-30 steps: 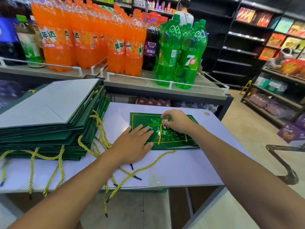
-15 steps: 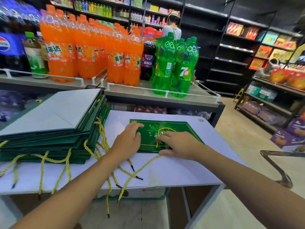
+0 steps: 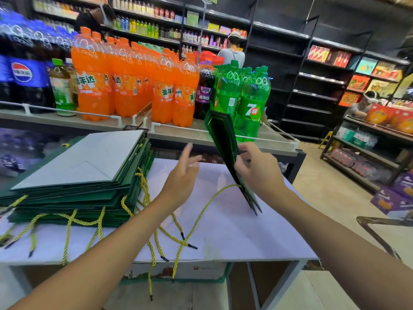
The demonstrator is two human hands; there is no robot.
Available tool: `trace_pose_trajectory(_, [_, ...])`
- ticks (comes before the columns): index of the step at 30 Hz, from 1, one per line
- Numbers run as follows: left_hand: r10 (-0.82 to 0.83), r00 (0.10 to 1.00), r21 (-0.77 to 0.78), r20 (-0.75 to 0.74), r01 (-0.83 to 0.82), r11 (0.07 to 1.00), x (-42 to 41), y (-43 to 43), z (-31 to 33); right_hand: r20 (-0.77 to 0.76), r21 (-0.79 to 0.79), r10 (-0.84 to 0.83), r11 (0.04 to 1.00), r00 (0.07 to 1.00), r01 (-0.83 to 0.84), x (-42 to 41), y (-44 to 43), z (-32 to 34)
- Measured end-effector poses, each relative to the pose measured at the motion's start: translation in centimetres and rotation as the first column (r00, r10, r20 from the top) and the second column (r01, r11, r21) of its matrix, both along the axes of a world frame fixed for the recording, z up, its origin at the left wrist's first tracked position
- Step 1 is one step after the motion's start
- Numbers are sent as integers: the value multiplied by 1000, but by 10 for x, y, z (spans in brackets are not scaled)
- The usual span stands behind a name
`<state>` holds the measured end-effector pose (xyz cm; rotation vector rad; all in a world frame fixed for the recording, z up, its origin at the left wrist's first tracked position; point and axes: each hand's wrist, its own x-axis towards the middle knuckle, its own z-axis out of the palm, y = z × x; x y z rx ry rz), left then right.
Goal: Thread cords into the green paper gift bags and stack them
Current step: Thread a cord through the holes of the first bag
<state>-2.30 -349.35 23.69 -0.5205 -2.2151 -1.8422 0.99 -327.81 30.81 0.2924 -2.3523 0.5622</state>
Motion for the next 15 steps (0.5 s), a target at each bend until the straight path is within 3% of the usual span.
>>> trace_pose_trajectory(3, [-91, 994, -126, -57, 83, 988, 3, 13, 15, 42, -395, 96, 916, 994, -72, 13, -9, 6])
trace_pose_trajectory(5, [-133, 983, -188, -124, 108, 976, 8, 24, 24, 63, -625, 148, 777, 987, -77, 21, -15, 7])
trace_pose_trajectory(8, [-204, 960, -376, -191, 120, 919, 4, 36, 23, 142, -842, 190, 538, 972, 18, 27, -15, -3])
trace_pose_trajectory(11, [-267, 952, -606, -151, 124, 785, -8, 38, 5, 275, -903, 198, 388, 941, 183, 28, -1, -28])
trace_pose_trajectory(15, [-343, 938, -772, -57, 176, 610, -11, 35, -22, 569, -771, 247, 492, 785, 404, 37, 25, -65])
